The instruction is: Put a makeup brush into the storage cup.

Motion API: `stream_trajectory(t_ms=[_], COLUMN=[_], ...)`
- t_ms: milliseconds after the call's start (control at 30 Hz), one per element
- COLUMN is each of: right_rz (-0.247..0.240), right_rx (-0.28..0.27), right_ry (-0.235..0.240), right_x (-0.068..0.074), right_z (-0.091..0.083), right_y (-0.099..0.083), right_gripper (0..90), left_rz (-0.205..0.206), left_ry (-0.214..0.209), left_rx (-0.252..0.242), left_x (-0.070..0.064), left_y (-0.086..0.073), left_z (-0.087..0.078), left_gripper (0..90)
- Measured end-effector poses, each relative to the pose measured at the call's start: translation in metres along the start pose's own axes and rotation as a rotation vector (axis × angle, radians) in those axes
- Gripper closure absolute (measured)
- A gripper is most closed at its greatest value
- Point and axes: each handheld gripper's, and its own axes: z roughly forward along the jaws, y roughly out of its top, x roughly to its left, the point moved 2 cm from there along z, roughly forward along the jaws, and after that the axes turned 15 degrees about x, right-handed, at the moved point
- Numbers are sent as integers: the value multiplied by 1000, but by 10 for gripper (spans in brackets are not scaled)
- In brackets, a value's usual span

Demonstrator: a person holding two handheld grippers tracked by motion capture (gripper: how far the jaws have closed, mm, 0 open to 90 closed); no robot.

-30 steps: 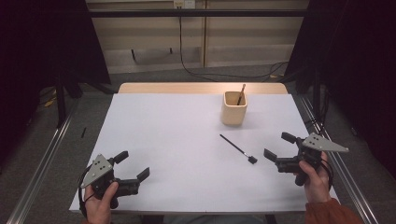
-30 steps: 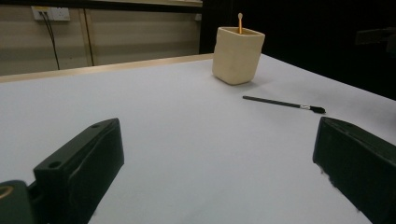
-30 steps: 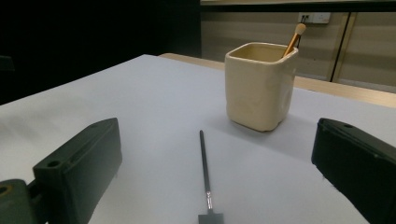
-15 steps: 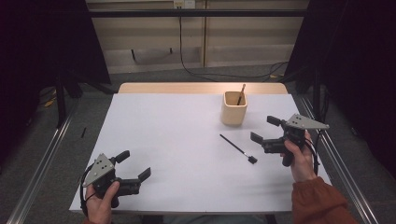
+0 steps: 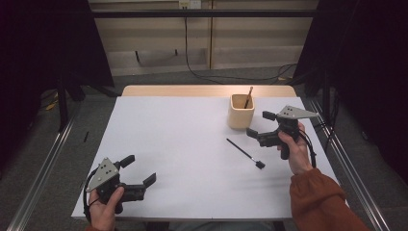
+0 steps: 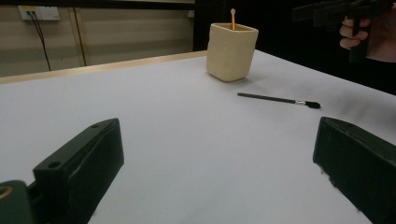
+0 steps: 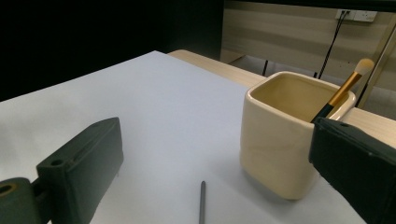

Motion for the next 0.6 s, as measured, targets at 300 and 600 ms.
stream_trajectory(t_ms=[300,600], right_rz=[-44,-65], right_rx=[118,286], right_ry=[1,39], right_x=[-2,-7], right_z=[7,15], right_y=[5,4], right_gripper=[55,71], left_rz=[6,6], left_ry=[-2,-13], left_rx=[0,-2], left_x=[0,1], left_y=[0,0], left_z=[0,2], left_gripper=[19,18])
